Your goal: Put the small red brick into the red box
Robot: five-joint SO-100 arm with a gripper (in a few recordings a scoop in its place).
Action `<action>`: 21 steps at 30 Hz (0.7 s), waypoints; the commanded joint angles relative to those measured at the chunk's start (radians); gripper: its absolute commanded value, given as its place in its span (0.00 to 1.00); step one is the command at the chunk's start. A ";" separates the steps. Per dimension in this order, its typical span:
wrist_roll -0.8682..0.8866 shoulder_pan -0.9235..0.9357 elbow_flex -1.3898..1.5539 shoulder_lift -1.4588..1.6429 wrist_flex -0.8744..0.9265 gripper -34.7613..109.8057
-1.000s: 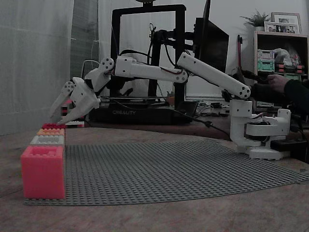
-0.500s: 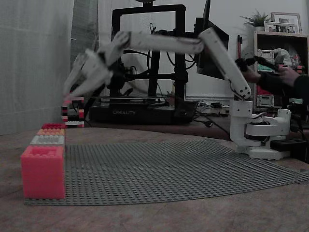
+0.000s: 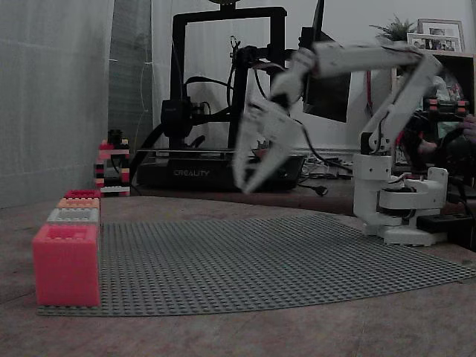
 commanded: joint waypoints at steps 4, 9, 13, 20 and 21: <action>0.011 -0.092 0.285 0.396 0.057 0.24; 0.014 -0.117 0.442 0.683 0.164 0.24; 0.048 -0.124 0.469 0.838 0.265 0.24; 0.092 -0.137 0.479 0.908 0.322 0.24; 0.106 -0.147 0.479 0.920 0.328 0.24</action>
